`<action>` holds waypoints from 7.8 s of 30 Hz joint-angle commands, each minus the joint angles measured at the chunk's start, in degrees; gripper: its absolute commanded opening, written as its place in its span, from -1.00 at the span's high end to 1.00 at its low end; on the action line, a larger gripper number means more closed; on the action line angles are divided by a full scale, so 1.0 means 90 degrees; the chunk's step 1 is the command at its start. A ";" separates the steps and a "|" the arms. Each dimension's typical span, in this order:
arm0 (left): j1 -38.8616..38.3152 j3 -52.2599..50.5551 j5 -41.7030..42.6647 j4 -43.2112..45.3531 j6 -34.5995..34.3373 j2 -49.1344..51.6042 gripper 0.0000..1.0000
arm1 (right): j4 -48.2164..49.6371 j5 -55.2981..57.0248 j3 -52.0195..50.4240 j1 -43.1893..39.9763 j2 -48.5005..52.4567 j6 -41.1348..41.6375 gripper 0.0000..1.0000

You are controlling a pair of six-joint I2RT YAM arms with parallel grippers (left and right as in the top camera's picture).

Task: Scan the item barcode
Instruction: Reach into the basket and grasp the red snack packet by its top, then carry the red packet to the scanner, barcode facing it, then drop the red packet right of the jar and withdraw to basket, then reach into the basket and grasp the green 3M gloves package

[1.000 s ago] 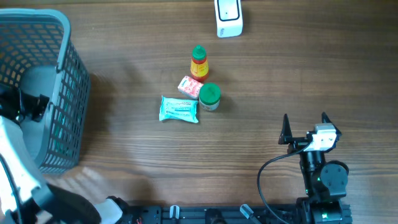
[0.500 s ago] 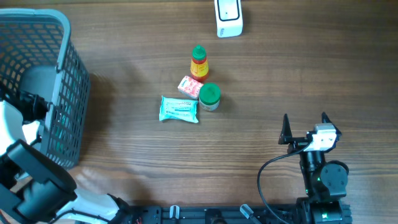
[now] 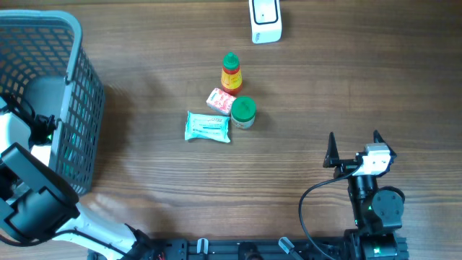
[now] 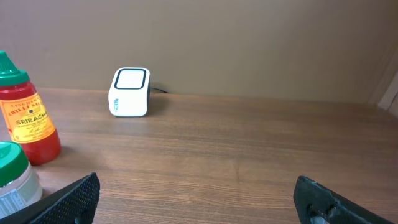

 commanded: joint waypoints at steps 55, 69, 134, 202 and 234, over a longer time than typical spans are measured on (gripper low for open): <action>0.0095 -0.0027 0.1234 0.1608 0.1821 -0.1229 0.93 | 0.0027 -0.0102 0.0000 -0.0027 0.0012 -0.0032 -0.99; -0.0964 -0.0019 -0.1246 0.1693 0.3339 -0.4983 0.92 | 0.0027 -0.0102 0.0000 -0.0027 0.0012 -0.0032 -0.99; -0.9262 -0.0022 -0.1824 0.2752 1.1334 -0.1069 0.93 | 0.0027 -0.0102 0.0000 -0.0027 0.0012 -0.0029 -0.99; -0.6683 0.0291 -0.4233 0.4153 0.9352 -0.3461 -0.65 | 0.0027 -0.0102 0.0000 -0.0027 0.0012 -0.0032 -1.00; -0.1299 0.0294 -0.2841 0.2047 -0.1030 -0.3660 -0.84 | 0.0027 -0.0102 0.0000 -0.0027 0.0012 -0.0032 -1.00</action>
